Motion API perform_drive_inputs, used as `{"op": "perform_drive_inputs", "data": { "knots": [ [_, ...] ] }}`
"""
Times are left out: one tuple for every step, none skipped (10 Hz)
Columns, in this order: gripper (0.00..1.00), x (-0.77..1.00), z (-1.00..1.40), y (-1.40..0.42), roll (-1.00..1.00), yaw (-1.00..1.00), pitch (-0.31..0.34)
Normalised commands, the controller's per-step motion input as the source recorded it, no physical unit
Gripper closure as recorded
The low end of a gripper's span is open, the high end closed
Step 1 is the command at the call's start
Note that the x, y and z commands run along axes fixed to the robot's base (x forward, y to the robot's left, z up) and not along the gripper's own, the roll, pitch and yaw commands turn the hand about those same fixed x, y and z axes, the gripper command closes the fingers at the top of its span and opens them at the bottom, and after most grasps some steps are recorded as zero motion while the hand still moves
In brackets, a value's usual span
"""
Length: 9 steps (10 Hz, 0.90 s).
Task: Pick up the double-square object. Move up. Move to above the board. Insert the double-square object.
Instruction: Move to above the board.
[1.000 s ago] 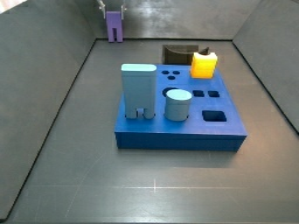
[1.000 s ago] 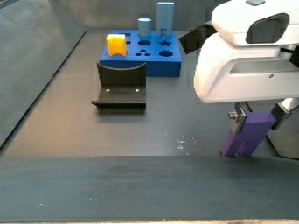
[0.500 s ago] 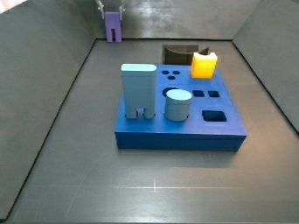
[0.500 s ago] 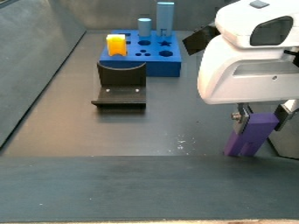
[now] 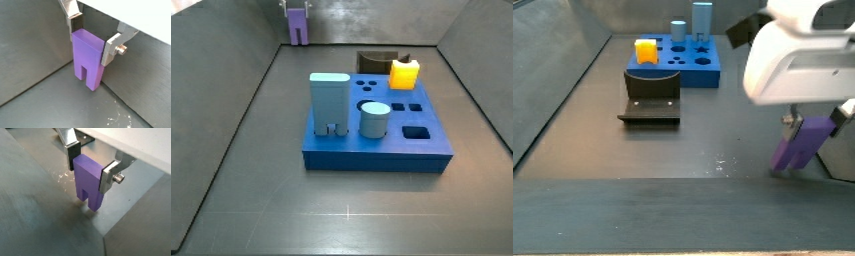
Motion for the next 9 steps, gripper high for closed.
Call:
{"op": "perform_drive_inputs", "data": {
  "knots": [
    [1.00,-0.14,1.00,-0.14,0.14,0.04,0.108],
    [1.00,-0.13,1.00,-0.13,0.14,0.03,0.102],
    [1.00,-0.13,1.00,-0.13,0.12,0.02,0.084],
    [1.00,-0.13,1.00,-0.12,0.12,0.02,0.064],
    [1.00,-0.12,1.00,-0.11,0.11,0.02,0.058],
    [1.00,-0.12,1.00,-0.11,0.12,0.02,0.048],
    [1.00,-0.12,1.00,-0.10,0.12,0.02,0.048],
    [1.00,-0.12,1.00,-0.10,0.12,0.02,0.043],
    [1.00,-0.11,1.00,-0.09,0.12,0.02,0.039]
  ]
}}
